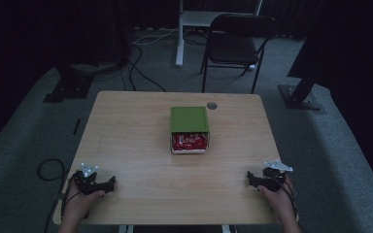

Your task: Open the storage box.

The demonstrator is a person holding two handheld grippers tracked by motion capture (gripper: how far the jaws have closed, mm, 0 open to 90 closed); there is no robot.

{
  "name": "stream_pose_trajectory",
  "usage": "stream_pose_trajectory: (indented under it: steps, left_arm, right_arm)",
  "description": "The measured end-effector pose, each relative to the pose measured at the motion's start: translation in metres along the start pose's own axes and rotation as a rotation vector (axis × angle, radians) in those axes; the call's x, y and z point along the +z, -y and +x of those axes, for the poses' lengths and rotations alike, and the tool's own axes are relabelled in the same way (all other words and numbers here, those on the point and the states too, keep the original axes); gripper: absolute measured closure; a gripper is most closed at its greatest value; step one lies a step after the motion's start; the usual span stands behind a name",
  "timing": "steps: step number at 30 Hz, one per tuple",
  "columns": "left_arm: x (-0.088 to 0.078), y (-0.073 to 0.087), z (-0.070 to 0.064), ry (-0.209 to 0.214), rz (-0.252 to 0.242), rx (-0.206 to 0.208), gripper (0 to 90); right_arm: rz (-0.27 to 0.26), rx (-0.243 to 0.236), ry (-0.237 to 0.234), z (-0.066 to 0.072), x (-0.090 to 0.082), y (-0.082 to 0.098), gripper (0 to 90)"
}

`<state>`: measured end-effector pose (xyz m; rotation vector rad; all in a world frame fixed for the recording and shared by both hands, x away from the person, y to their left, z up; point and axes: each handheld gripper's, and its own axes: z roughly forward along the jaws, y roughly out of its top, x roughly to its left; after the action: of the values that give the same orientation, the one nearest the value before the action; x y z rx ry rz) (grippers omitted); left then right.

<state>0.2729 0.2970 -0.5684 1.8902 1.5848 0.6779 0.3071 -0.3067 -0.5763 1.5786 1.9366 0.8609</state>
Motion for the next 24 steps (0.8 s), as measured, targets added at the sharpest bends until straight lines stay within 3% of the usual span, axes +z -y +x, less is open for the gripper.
stream_pose_trajectory:
  steps: [9, 24]
  left_arm:
    - [-0.0007, 0.0004, 0.0004, 0.0, 0.001, 0.005, 6.1]
    - [-0.0057, -0.0077, -0.0086, -0.002, -0.008, 0.103, 6.1]
  right_arm:
    - [0.0, 0.0, 0.0, 0.0, 0.0, 0.0, 10.3]
    - [0.0, 0.0, 0.0, 0.0001, 0.0, 0.0, 10.3]
